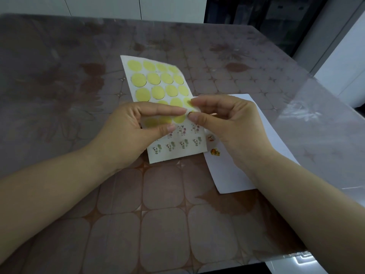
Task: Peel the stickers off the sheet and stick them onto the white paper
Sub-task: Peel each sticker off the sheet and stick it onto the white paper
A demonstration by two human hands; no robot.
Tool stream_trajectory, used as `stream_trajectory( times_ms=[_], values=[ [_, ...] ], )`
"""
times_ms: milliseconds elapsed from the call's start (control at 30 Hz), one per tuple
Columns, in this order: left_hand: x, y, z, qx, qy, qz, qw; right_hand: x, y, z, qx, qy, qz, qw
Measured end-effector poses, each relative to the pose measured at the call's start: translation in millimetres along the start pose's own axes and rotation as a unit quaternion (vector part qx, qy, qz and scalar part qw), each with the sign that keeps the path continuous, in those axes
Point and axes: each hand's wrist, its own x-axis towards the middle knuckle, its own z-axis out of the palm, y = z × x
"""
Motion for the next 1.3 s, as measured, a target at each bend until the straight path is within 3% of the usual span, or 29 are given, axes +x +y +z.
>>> stream_trajectory(
  times_ms=[200,400,633,1000,1300],
  values=[
    [0.3,2.2,1.6,-0.044,-0.002,-0.026,0.999,0.8,-0.2,-0.1,-0.007,0.007,-0.017,1.000],
    [2.2,2.3,0.2,-0.129,-0.005,-0.075,0.989,-0.1,0.4,-1.0,-0.174,0.045,-0.142,0.973],
    [2.7,4.7,0.9,-0.156,0.000,-0.098,0.983,-1.5,3.3,1.8,-0.225,0.075,-0.218,0.947],
    [4.2,2.5,-0.8,-0.145,0.008,-0.116,0.983,-1.7,-1.4,-1.6,-0.225,0.010,-0.167,0.960],
    [1.7,3.8,0.0,-0.086,-0.023,-0.113,0.990,1.8,-2.6,-6.0,-0.152,-0.020,-0.034,0.988]
  ],
)
